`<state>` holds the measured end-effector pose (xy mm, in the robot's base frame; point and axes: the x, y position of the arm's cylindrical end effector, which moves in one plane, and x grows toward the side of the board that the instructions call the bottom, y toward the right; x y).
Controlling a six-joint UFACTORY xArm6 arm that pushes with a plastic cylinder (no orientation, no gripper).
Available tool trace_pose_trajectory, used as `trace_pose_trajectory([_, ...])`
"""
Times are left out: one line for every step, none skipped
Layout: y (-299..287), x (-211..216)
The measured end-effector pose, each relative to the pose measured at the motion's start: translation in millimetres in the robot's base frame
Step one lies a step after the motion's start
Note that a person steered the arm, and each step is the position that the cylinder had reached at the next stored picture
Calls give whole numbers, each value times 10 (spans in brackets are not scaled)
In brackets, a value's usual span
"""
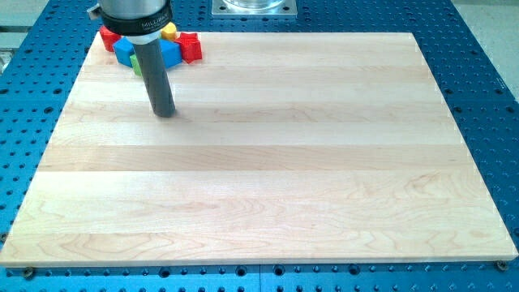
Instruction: Move the blue cube and green star towards the center of the board
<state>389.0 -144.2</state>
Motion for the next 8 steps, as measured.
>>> trace_pose_trajectory([13,0])
trace_pose_trajectory([-154,15])
trace_pose_trajectory([-668,733])
trace_pose_trajectory([-1608,526])
trace_pose_trajectory([-1608,526])
trace_pose_trajectory([-1606,-480])
trace_pose_trajectory([-1511,-1225])
trace_pose_trajectory([-1176,-1334])
